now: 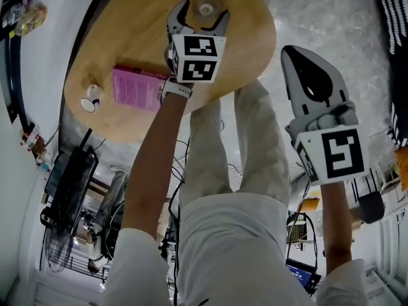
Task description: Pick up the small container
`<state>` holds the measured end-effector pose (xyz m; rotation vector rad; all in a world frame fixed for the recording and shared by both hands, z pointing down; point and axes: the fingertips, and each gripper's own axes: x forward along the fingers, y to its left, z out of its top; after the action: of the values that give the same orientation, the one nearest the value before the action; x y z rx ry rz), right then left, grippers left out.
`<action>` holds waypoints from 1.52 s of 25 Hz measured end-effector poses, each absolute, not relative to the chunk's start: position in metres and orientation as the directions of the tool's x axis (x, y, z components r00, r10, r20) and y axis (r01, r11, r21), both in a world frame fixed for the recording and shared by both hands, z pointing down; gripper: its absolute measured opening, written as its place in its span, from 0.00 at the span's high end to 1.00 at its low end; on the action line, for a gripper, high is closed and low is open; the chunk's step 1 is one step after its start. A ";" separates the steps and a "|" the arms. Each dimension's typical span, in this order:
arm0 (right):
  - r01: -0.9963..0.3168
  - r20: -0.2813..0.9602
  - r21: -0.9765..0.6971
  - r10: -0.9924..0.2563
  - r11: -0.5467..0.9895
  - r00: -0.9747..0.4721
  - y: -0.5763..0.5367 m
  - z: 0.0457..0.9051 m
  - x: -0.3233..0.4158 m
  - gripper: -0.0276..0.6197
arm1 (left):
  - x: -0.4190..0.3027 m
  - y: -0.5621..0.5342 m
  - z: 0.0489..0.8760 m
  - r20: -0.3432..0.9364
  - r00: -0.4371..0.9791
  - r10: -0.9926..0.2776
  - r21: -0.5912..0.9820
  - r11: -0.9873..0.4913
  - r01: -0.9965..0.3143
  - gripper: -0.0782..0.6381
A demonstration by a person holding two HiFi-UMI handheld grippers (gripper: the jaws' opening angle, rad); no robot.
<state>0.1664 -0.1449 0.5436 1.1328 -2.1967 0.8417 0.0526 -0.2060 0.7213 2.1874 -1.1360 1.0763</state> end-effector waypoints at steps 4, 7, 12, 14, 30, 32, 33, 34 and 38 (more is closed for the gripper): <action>-0.851 0.693 -0.295 -0.516 0.435 -0.504 -0.145 0.549 0.169 0.95 | 0.064 -0.213 0.729 0.803 0.360 -0.475 0.031 -0.569 -0.821 0.40; -0.852 0.692 -0.305 -0.515 0.426 -0.506 -0.142 0.553 0.163 0.95 | 0.068 -0.213 0.743 0.819 0.355 -0.451 0.032 -0.582 -0.813 0.40; -0.859 0.694 -0.339 -0.515 0.383 -0.503 -0.143 0.559 0.157 0.95 | 0.064 -0.215 0.765 0.840 0.330 -0.430 0.031 -0.570 -0.821 0.40; -0.859 0.693 -0.334 -0.517 0.389 -0.503 -0.141 0.558 0.163 0.95 | 0.067 -0.215 0.764 0.840 0.341 -0.423 0.042 -0.575 -0.817 0.40; -0.862 0.677 -0.293 -0.547 0.413 -0.492 -0.135 0.539 0.158 0.95 | 0.046 -0.190 0.746 0.838 0.359 -0.411 0.094 -0.539 -0.837 0.40; -0.861 0.673 -0.290 -0.551 0.417 -0.494 -0.133 0.534 0.153 0.95 | 0.041 -0.185 0.740 0.836 0.361 -0.413 0.095 -0.540 -0.836 0.40; -0.862 0.670 -0.290 -0.555 0.416 -0.493 -0.132 0.530 0.150 0.95 | 0.039 -0.183 0.736 0.833 0.365 -0.416 0.094 -0.543 -0.835 0.40; -0.862 0.666 -0.288 -0.560 0.417 -0.493 -0.131 0.527 0.147 0.95 | 0.037 -0.181 0.731 0.830 0.368 -0.420 0.093 -0.546 -0.833 0.40; -0.859 0.657 -0.267 -0.569 0.437 -0.494 -0.124 0.514 0.142 0.95 | 0.029 -0.173 0.712 0.818 0.375 -0.436 0.083 -0.555 -0.828 0.40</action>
<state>0.1415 -0.1244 0.5144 1.2012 -2.2175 0.8100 0.0289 -0.1725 0.7119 2.1512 -1.0881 1.0642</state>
